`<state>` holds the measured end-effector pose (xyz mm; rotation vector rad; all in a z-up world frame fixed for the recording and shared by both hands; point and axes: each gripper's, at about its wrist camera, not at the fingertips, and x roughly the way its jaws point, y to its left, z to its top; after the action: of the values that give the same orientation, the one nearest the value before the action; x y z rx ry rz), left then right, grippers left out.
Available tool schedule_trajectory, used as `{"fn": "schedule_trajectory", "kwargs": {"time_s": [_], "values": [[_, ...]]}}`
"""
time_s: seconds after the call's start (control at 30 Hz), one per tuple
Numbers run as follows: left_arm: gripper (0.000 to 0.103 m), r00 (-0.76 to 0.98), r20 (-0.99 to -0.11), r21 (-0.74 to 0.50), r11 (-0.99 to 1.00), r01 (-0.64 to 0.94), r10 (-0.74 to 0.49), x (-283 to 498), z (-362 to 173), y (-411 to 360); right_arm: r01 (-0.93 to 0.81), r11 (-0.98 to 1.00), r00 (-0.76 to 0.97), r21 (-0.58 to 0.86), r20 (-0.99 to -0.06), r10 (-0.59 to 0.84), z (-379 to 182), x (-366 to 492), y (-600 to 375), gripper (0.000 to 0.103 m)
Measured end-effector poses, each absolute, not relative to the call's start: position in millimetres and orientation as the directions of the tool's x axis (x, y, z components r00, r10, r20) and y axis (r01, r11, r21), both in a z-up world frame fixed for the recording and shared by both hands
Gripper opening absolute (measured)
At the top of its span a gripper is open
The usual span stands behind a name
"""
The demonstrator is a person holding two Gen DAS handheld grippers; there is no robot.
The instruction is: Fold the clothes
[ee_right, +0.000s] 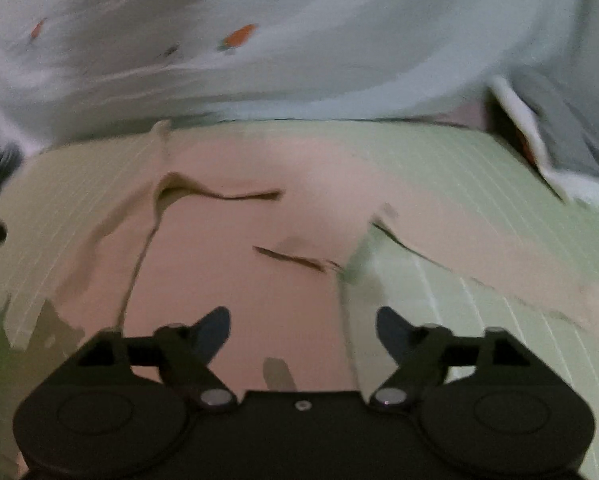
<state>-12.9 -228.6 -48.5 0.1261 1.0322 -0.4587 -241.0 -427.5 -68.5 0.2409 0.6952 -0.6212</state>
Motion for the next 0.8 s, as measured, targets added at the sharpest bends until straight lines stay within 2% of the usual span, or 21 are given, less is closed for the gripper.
{"fn": "schedule_trajectory", "kwargs": {"time_s": [0.03, 0.37, 0.6, 0.8], "values": [[0.083, 0.424, -0.851, -0.109, 0.894, 0.434, -0.309, -17.0, -49.3, -233.4, 0.63, 0.776, 0.589, 0.011, -0.658, -0.469, -68.2, -250.0, -431.9, 0.103], [0.083, 0.43, -0.828, -0.057, 0.816, 0.575, -0.361, -51.1, -59.0, -325.6, 0.828, 0.557, 0.452, 0.065, -0.665, -0.594, -91.1, -345.3, -493.8, 0.103], [0.072, 0.371, -0.78, -0.144, 0.721, 0.678, -0.505, -65.5, -73.6, -395.9, 0.873, 0.483, 0.392, 0.073, -0.694, -0.604, -113.1, -377.6, -535.7, 0.103], [0.071, 0.341, -0.772, -0.164, 0.686, 0.709, -0.537, -70.3, -95.9, -456.5, 0.876, 0.479, 0.376, 0.062, -0.71, -0.596, -119.1, -386.8, -551.4, 0.103]]}}
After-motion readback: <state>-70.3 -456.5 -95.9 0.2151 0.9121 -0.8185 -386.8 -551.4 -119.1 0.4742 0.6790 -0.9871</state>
